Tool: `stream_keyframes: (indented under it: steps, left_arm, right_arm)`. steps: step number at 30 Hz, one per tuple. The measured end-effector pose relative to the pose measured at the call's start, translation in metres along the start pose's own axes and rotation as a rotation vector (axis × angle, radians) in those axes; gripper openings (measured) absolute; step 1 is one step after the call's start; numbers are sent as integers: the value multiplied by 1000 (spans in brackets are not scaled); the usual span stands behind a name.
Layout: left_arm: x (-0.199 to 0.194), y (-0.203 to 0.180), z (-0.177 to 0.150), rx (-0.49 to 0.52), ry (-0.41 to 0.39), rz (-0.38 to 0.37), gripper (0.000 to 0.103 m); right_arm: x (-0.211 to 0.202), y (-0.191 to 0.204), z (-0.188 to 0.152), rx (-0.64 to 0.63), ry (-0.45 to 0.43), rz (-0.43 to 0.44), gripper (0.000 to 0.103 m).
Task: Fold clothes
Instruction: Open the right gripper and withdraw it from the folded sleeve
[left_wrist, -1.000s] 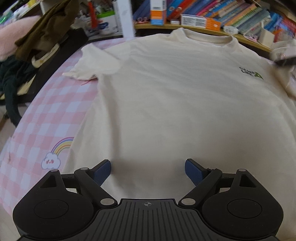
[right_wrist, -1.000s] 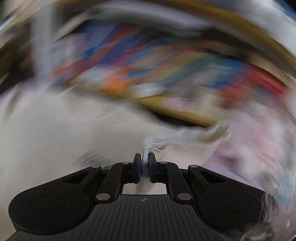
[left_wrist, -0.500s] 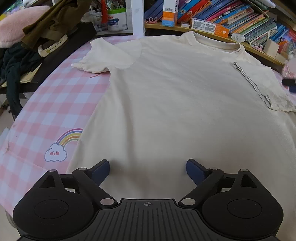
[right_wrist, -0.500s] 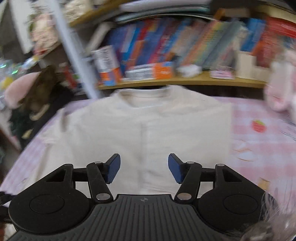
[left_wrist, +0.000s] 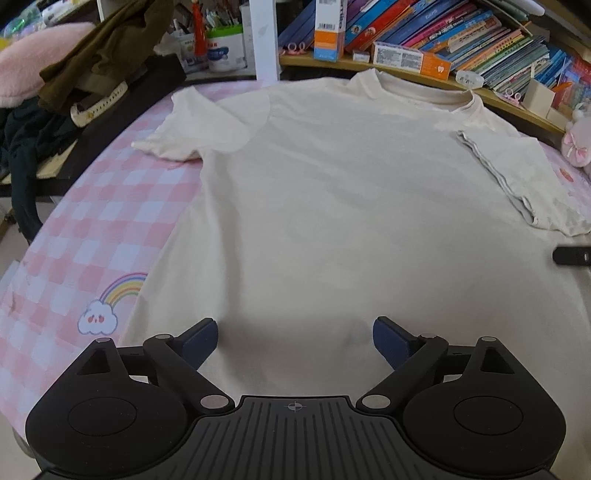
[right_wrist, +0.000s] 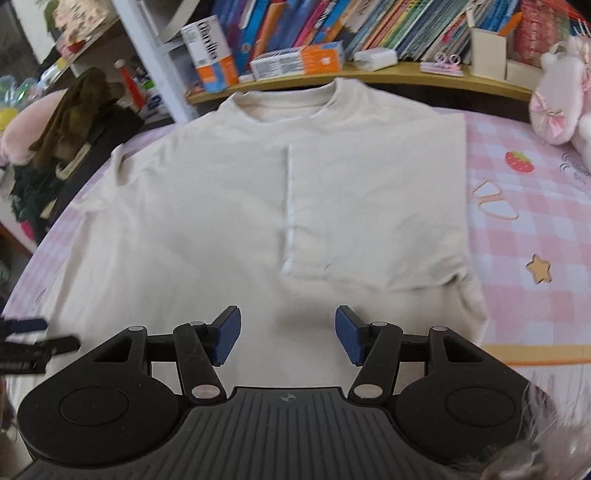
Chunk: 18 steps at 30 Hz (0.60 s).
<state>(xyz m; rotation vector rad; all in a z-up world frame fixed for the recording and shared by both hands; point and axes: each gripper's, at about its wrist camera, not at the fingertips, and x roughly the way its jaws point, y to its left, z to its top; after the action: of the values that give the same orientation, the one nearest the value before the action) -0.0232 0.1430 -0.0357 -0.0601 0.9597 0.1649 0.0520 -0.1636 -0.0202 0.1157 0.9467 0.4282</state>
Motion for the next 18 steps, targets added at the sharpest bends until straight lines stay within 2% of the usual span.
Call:
stream_keyframes:
  steps: [7,13,18]
  left_arm:
    - [0,-10,5,-24,-1,19,93]
    - [-5,-26,8,-26,-8,16,93]
    - [-14,-38,7,0,-11,14,93]
  right_arm:
    - [-20,4,-20,-83,-30,-105,61]
    - [-35,-9,-37,-49,-51,-149,62]
    - [-43,-15,-52,-18,-69,-172,70]
